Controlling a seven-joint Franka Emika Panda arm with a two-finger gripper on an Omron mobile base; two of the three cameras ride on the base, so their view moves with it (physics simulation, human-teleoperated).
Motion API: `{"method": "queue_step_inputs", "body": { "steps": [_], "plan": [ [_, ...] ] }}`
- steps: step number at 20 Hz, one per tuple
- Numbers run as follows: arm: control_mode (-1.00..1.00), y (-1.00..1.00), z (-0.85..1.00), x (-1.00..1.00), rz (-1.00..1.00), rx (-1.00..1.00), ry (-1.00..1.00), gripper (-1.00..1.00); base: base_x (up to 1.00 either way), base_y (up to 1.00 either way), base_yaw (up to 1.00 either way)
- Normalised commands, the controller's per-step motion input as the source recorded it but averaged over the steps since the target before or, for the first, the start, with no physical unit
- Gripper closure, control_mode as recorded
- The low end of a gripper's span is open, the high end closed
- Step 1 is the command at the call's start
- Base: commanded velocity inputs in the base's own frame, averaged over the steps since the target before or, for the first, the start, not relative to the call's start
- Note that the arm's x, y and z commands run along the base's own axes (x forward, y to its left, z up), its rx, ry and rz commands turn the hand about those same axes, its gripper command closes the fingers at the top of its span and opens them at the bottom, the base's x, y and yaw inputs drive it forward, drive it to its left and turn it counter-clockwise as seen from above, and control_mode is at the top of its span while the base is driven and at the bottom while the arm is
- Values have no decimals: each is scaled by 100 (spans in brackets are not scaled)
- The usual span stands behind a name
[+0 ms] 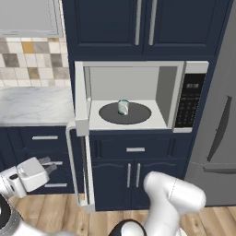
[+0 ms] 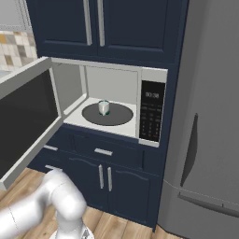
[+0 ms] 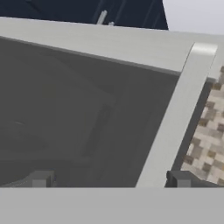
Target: Pick the mug from the counter and place it inside the microwave. Then close the microwave.
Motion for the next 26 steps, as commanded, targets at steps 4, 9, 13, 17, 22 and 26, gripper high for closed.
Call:
{"method": "queue_step_inputs", "body": {
  "steps": [4, 9, 13, 17, 22, 26],
  "plan": [
    [-100, -12, 0, 16, -10, 0, 0, -100, 0, 0, 0],
    [-100, -45, 0, 7, -4, 0, 0, -100, 0, 0, 0],
    [-100, -40, 0, 0, 0, 0, 0, -100, 0, 0, 0],
    [-100, -42, 0, 0, 0, 0, 0, -100, 0, 0, 0],
    [-100, -53, 0, 16, 0, 0, 1, -100, 0, 0, 0],
    [-100, -65, 0, 27, 0, 0, 4, -100, 0, 0, 0]
  ]
}}
